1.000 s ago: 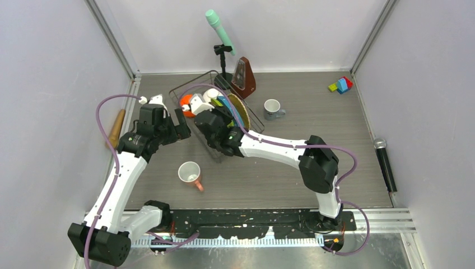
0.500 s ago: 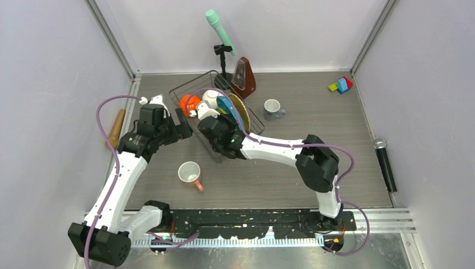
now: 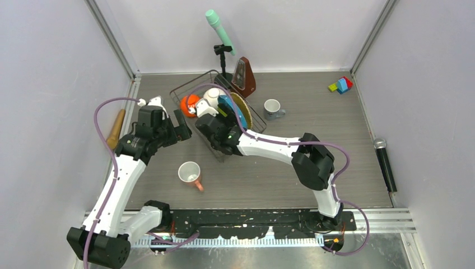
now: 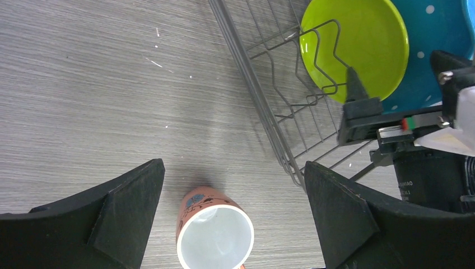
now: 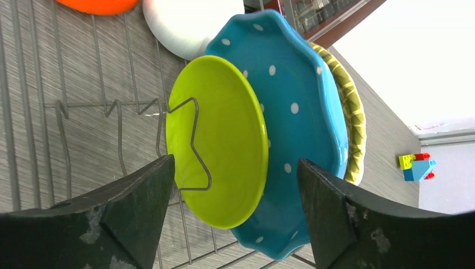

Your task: Load the mixed dishes into the dish rack

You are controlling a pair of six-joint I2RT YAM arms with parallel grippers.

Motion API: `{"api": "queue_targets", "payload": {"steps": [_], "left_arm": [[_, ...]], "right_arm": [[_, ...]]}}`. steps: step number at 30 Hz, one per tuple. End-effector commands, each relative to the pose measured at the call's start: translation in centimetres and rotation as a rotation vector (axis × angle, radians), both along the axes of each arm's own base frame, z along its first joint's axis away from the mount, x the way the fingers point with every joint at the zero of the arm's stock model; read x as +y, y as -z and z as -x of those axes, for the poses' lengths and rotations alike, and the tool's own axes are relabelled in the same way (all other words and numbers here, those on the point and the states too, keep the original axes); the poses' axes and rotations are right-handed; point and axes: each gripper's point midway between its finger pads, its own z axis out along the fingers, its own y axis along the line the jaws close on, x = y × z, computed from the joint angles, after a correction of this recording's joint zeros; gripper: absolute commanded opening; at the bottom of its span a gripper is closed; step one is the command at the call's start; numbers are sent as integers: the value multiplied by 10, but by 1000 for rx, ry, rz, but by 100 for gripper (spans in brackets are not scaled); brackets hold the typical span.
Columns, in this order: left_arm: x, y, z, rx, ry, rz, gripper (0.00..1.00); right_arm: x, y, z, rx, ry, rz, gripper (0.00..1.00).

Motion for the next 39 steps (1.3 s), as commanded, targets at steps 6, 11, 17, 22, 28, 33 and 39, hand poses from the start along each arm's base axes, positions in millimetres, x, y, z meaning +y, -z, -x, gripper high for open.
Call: {"api": "queue_targets", "payload": {"steps": [6,11,17,22,28,33,39], "left_arm": [[1,-7,2,-27,2,5,100],[-10,-8,-3,-41,49,41,100],[-25,-13,-8,-48,115,91,100],[-32,-15,-13,-43,129,123,100],[-41,-15,-21,-40,143,160,100],[-44,-20,-24,-68,160,168,100],[-45,-24,-21,-84,172,172,100]], "right_arm": [[5,-77,5,-6,-22,-212,90],[-5,-109,23,40,-74,-309,89],[-49,-137,23,99,-49,-470,86],[-109,-125,12,169,70,-582,84],[-192,-77,-15,262,344,-684,83],[-223,-43,-37,314,455,-716,81],[-234,-16,-71,359,525,-706,75]]}}
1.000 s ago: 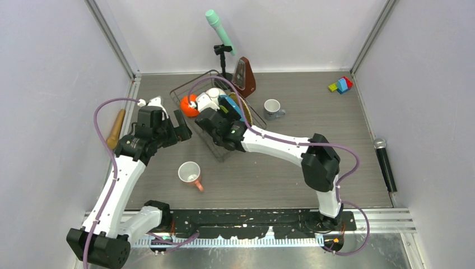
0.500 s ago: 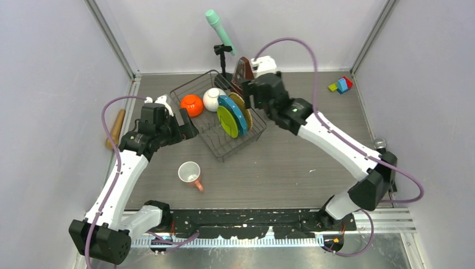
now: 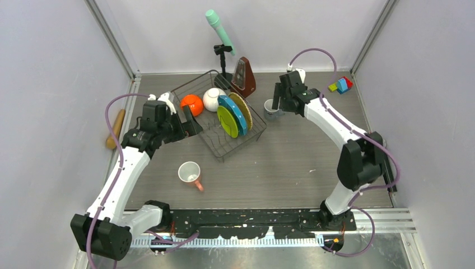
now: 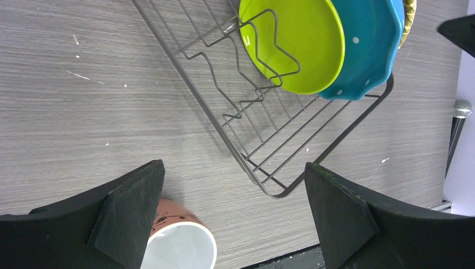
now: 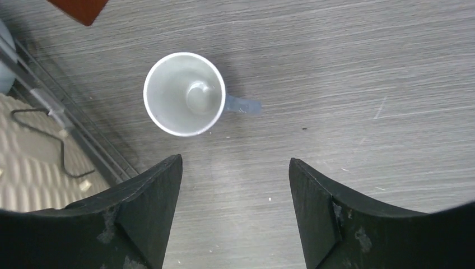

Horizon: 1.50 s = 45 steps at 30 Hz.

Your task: Load the mixed dishes into the dish rack

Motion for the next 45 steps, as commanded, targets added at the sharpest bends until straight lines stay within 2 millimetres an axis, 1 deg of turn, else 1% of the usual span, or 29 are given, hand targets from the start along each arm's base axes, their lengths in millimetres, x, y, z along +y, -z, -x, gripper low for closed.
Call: {"api": "queue_targets", "payload": {"steps": [1,6,9,12,15,19,21,22,23,24,25,26,27,28,29,30,31,32,33,39,45], "left_arm": [[-4,-24,-4,-82,20,36,100],[-3,-21,-3,-87,23,29,100],[-4,-22,-3,-85,27,30,100],[-6,-23,-5,-86,36,32,99],[-6,-23,-5,-82,40,28,99],[-9,-24,-9,-85,50,38,99],[-11,-25,-9,-79,55,46,99],[-13,-25,-10,-80,59,55,99],[-14,-25,-11,-79,63,62,98],[-16,-25,-11,-76,70,68,98],[-18,-25,-11,-69,76,75,98],[-19,-25,-10,-62,82,81,98],[-20,-25,-9,-59,86,85,98],[-21,-25,-9,-58,87,90,98],[-22,-25,-9,-59,91,95,98],[-22,-25,-9,-62,94,99,98],[-23,-26,-8,-62,96,101,98],[-23,-26,-8,-59,97,102,98],[-23,-27,-7,-60,99,103,98],[-25,-23,-6,-36,105,112,98],[-19,-17,-2,-16,85,85,98]], "right_arm": [[4,1,-30,0,38,-84,75],[7,25,-53,19,39,-69,73],[4,31,-64,26,28,-18,72],[11,41,-74,59,-36,-21,70],[16,50,-78,99,-76,-30,67],[21,66,-84,134,-88,-27,66],[24,67,-84,144,-100,-41,61],[28,68,-83,150,-113,-58,56],[30,68,-82,148,-120,-67,53],[33,68,-81,149,-133,-81,48],[34,69,-81,150,-138,-86,47],[35,69,-80,153,-143,-92,39],[35,67,-79,156,-147,-93,34],[35,65,-78,156,-150,-91,24],[34,62,-75,153,-150,-89,19],[32,60,-75,147,-148,-82,12],[31,56,-73,135,-146,-78,10],[28,53,-73,124,-137,-68,5],[25,49,-72,113,-131,-64,4],[19,35,-62,87,-122,-57,1],[7,22,-41,92,-105,-35,0]]}}
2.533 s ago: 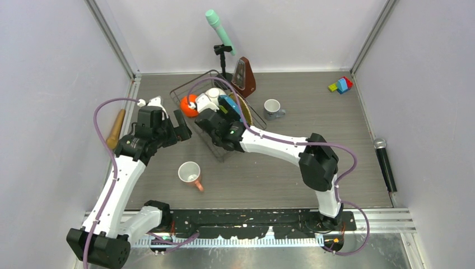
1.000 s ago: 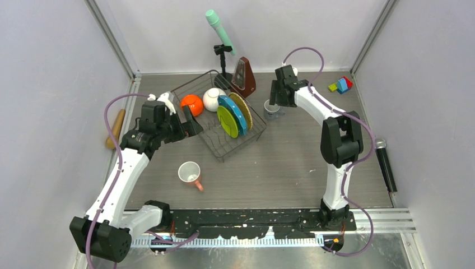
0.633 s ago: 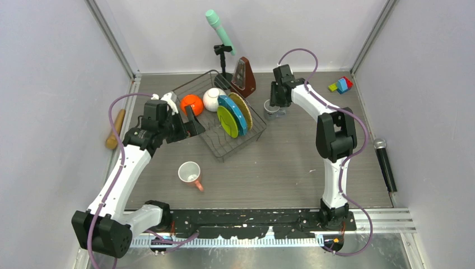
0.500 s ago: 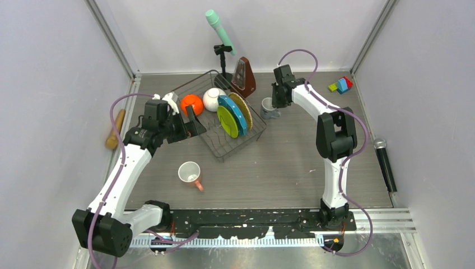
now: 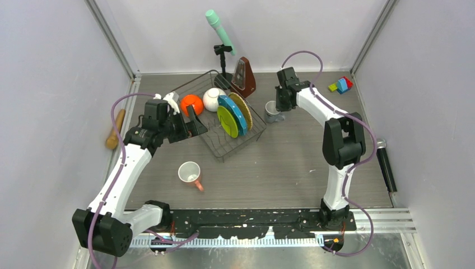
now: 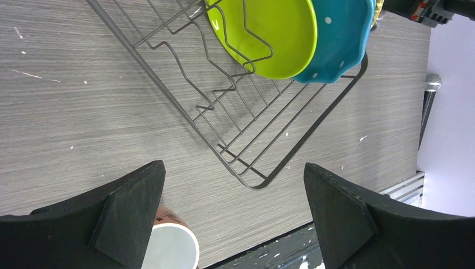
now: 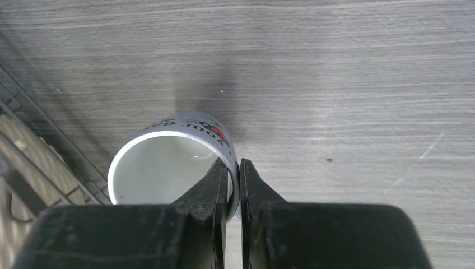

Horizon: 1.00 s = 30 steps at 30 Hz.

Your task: Load the mixed dishes into the dish rack

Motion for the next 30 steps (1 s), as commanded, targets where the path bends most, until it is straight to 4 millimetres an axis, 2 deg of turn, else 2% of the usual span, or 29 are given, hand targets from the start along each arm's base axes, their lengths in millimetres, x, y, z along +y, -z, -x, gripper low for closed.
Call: {"api": "queue_targets", "payload": {"steps": [1,6,11,14,16,21,24,30], "left_arm": [[1,-16,-4,-36,-9,7,98],[-6,-17,-5,-27,5,46,97],[-32,-32,-6,-24,87,190,97],[-45,-44,-12,-42,109,274,96],[-52,-49,-15,-40,113,323,97],[-74,-73,-24,-12,143,518,97],[-84,-92,-28,24,139,632,95],[-90,-123,-31,200,3,862,96]], "right_arm": [[-11,-61,7,-135,23,-8,0],[-24,-89,26,-197,44,1,0],[-22,-139,46,-302,24,-75,0],[-11,-167,62,-352,-24,-167,0],[-2,-177,73,-362,-63,-229,0],[40,-207,101,-433,-264,-463,0],[57,-229,113,-536,-374,-569,0],[89,-275,144,-734,-652,-767,1]]}}
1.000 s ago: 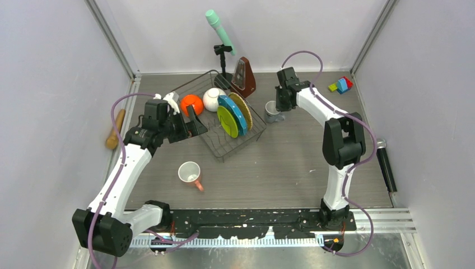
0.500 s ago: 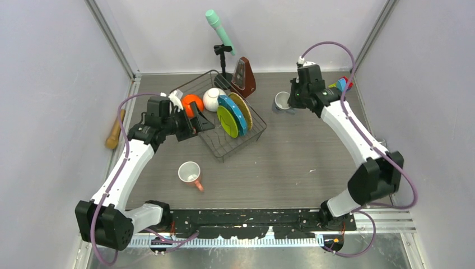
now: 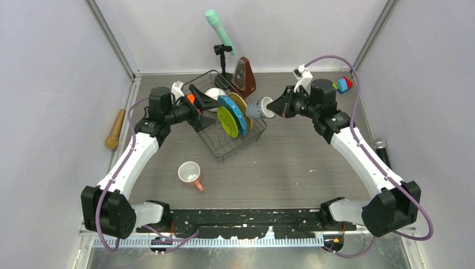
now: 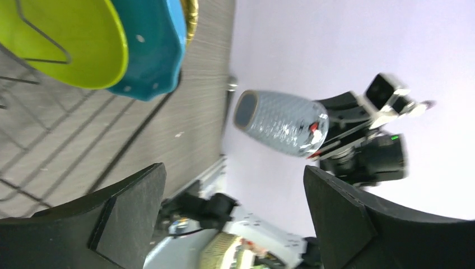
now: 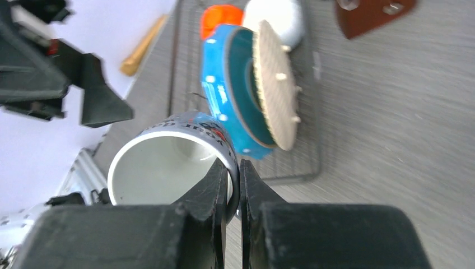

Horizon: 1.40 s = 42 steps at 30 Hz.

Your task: Load the mixed dishes into the dish rack

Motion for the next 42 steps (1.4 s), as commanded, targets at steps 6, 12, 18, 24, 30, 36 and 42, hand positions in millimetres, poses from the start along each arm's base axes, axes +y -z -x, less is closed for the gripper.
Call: {"api": "queue_targets", "payload": {"steps": [6,12,18,24,30,36,42], "left_arm": [[-21,-66,11,299,-34,358,93],[-37,-79,22,416,12,443,93],[-43,-103,21,435,58,544,92],[-46,-123,23,401,107,593,87],[-54,-131,32,383,145,590,85],[-56,-142,41,347,185,593,85],[-54,-146,49,346,197,591,77]], "right_arm": [[48,-121,31,-571,-321,-310,0],[57,-146,46,-888,-400,-409,0],[68,-160,67,-985,-583,-490,0],[72,-164,67,-999,-626,-506,0],[74,-166,61,-986,-630,-512,0],[77,-159,53,-964,-628,-502,0],[80,-154,47,-954,-626,-493,0]]}}
